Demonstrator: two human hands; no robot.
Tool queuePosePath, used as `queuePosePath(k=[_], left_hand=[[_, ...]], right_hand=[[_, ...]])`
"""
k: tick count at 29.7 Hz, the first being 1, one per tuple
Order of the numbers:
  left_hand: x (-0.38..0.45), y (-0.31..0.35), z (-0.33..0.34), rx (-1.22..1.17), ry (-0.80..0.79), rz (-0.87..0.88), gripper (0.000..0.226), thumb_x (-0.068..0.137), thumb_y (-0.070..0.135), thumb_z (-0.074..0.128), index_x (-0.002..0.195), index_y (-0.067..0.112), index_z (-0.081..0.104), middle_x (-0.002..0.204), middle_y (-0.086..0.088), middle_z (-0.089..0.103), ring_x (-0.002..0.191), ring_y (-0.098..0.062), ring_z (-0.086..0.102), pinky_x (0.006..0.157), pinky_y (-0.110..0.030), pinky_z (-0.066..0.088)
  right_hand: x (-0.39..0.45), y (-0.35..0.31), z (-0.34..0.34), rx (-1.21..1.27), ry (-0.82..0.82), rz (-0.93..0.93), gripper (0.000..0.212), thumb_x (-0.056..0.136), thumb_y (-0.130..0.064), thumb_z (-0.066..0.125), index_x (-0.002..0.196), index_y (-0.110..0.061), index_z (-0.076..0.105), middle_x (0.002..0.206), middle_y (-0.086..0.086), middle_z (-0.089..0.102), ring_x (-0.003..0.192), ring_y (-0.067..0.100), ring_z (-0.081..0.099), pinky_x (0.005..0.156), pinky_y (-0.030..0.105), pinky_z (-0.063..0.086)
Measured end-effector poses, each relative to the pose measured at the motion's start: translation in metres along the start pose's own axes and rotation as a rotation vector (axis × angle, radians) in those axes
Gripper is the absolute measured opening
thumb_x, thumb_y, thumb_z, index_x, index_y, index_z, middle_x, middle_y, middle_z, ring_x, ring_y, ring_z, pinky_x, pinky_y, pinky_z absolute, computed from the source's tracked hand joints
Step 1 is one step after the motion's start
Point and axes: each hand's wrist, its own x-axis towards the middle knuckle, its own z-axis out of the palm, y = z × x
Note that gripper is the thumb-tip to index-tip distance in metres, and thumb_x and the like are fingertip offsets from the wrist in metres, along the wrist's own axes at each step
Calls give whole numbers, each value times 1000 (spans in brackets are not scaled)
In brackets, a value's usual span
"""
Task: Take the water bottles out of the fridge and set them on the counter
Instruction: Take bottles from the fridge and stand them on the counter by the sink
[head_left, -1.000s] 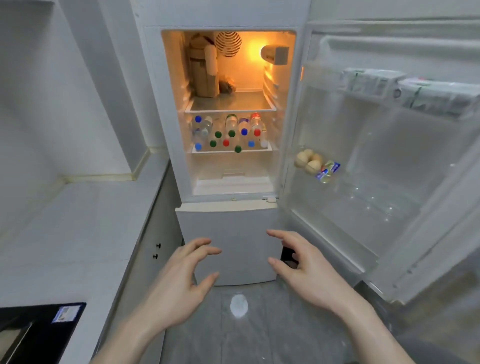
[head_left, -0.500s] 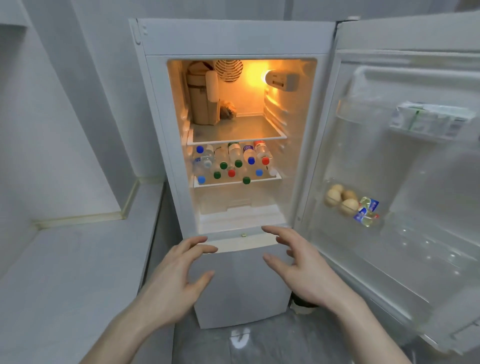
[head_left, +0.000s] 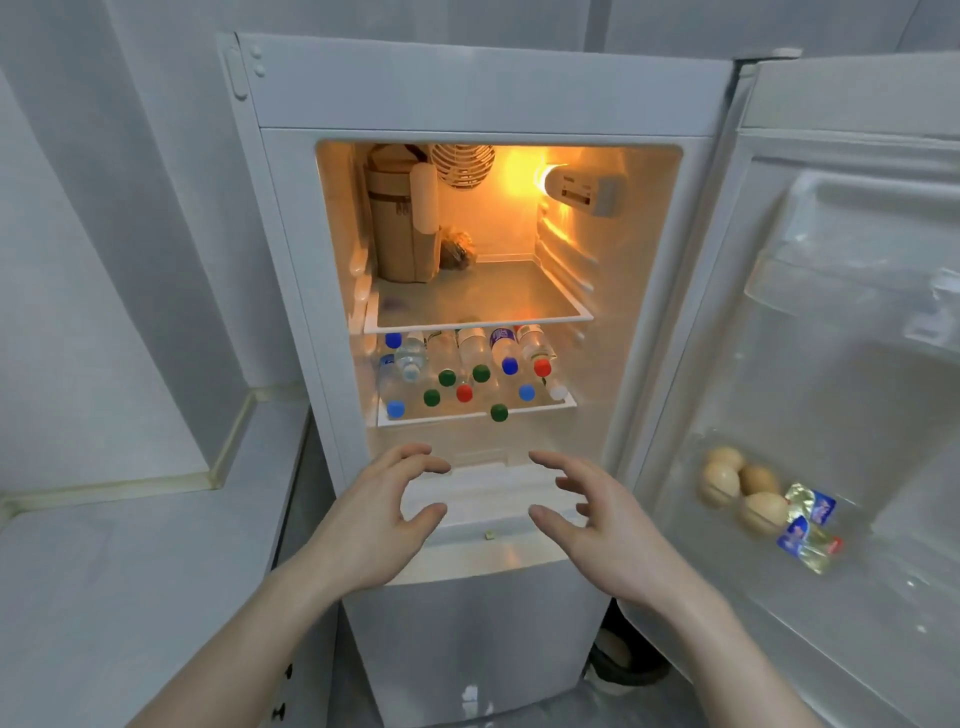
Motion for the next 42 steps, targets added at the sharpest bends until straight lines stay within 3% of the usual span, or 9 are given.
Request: queuePosePath(k=[5, 8, 15, 20, 23, 26, 33, 37, 42], left_hand=[[77, -6, 11, -51, -18, -52, 38, 96, 40, 65, 132, 43, 54, 143, 23, 44, 125, -3, 49, 104, -27, 44], [121, -3, 19, -108, -28, -106, 41, 94, 37, 68, 133, 40, 55, 138, 16, 49, 117, -6, 54, 98, -33, 51], [219, 8, 50, -176, -40, -202, 49, 94, 33, 70, 140, 27, 55, 128, 9, 55, 103, -13, 59, 86, -27, 49], [280, 5, 72, -232, -116, -280, 51, 94, 33, 67, 142, 26, 52, 137, 4, 55, 117, -17, 55, 92, -31, 47], [312, 3, 81, -253, -146, -333, 46, 94, 34, 66, 136, 27, 50, 131, 4, 57, 112, -21, 61, 94, -39, 54], [336, 1, 89, -288, -205, -405, 42, 96, 31, 63, 135, 27, 46, 124, -2, 60, 97, -25, 69, 82, -46, 63], [363, -9, 95, -313, -325, -472, 47, 105, 16, 47, 148, 32, 37, 139, -6, 55, 88, -17, 72, 56, -27, 58], [374, -13, 96, -347, -381, -488, 52, 105, 9, 43, 150, 36, 37, 145, -7, 51, 85, -15, 74, 57, -27, 59], [382, -14, 98, -268, -440, -466, 65, 102, -1, 37, 156, 36, 32, 156, -7, 39, 81, -13, 75, 61, -27, 61]], right_hand=[[87, 19, -8, 68, 12, 17, 50, 98, -37, 66, 143, -48, 48, 145, -27, 46, 125, 2, 53, 104, 27, 46], [136, 35, -8, 128, 62, 48, 50, 97, -31, 68, 143, -40, 52, 147, -18, 49, 121, 8, 56, 98, 29, 49], [225, 77, -2, 212, 202, 76, 46, 95, -18, 67, 139, -27, 57, 142, -8, 55, 122, 15, 58, 101, 35, 53], [264, 97, 3, 251, 262, 143, 35, 92, -24, 70, 123, -35, 60, 130, -7, 59, 117, 15, 58, 104, 46, 52], [278, 98, 5, 281, 267, 213, 35, 92, -20, 68, 111, -45, 52, 130, -3, 54, 119, 22, 57, 106, 49, 50], [292, 103, 9, 286, 251, 274, 42, 94, -15, 66, 130, -33, 54, 138, 1, 52, 120, 21, 55, 105, 43, 49], [320, 112, 19, 268, 221, 326, 54, 95, -1, 56, 146, -19, 52, 145, 11, 51, 112, 18, 50, 97, 31, 44], [330, 117, 17, 245, 158, 360, 59, 94, 3, 58, 147, -23, 51, 147, 6, 53, 129, 24, 53, 97, 33, 48], [337, 121, 14, 160, 63, 363, 65, 94, 7, 59, 149, -25, 50, 146, 5, 53, 132, 25, 53, 97, 35, 51]])
